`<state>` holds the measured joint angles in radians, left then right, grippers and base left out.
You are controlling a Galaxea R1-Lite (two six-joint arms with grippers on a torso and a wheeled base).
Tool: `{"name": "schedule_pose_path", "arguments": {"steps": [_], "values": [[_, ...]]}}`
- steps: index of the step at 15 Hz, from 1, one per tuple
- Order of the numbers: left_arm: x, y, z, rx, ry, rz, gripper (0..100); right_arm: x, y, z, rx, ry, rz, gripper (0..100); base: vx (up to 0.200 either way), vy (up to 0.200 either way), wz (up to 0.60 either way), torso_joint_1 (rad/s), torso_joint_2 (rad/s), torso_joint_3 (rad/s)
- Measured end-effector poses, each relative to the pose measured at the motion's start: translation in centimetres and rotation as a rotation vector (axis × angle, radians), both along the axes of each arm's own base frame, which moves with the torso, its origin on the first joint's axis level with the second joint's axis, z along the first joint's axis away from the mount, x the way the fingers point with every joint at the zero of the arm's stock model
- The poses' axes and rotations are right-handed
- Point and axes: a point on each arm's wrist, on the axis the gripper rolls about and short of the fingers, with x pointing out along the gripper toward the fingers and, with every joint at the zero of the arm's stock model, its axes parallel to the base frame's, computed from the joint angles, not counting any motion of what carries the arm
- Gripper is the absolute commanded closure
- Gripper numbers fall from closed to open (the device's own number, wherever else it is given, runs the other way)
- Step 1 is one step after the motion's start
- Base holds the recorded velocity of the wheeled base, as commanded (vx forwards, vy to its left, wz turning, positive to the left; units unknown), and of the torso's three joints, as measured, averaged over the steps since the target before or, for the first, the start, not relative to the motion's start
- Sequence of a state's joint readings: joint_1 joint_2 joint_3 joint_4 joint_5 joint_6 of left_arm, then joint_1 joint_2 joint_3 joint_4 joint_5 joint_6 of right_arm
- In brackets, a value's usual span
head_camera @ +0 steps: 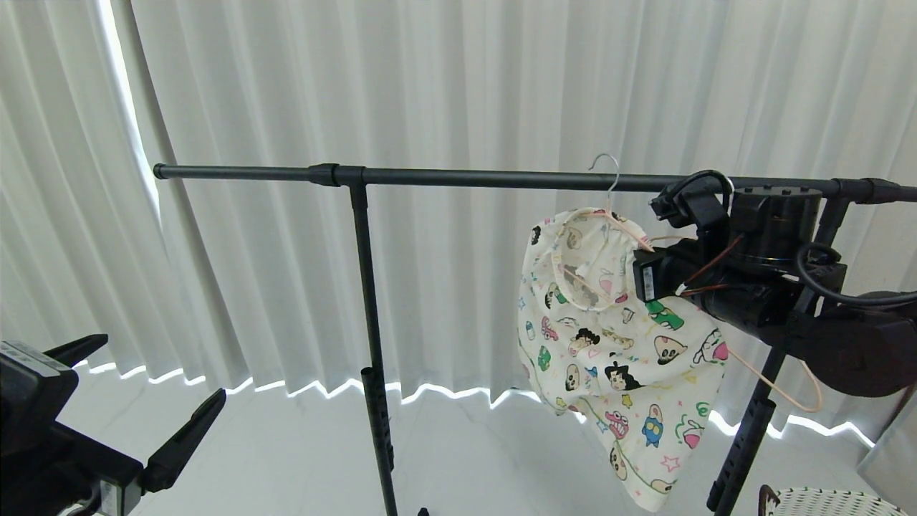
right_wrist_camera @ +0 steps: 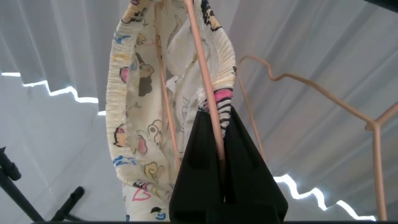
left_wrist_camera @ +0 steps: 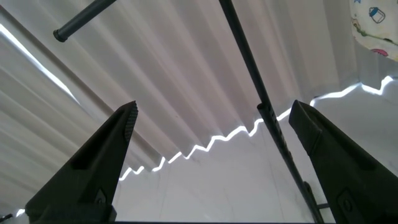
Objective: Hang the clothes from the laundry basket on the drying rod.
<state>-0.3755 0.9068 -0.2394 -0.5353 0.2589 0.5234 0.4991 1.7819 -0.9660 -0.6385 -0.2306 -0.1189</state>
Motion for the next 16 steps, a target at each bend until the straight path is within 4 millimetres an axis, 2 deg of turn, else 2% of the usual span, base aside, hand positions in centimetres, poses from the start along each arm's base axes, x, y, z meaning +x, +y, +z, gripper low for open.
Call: {"name": "schedule_pose_path", "arguments": {"steps": [8, 9, 16], "values": [[0.06, -0.03, 0.06, 0.000, 0.000, -0.001, 0, 0.33, 0.15, -0.53, -0.009, 0.016, -0.001, 100, 0.000, 0.000, 0.00, 0.000, 0.00, 0.000], [0.07, -0.04, 0.06, 0.000, 0.000, -0.001, 0, 0.33, 0.13, -0.60, -0.013, 0.021, -0.006, 0, 0.000, 0.000, 0.00, 0.000, 0.00, 0.000], [0.08, -0.04, 0.06, -0.001, 0.001, 0.000, 0, -0.05, -0.06, -0.12, -0.014, 0.014, -0.012, 0, 0.000, 0.000, 0.00, 0.000, 0.00, 0.000]]}}
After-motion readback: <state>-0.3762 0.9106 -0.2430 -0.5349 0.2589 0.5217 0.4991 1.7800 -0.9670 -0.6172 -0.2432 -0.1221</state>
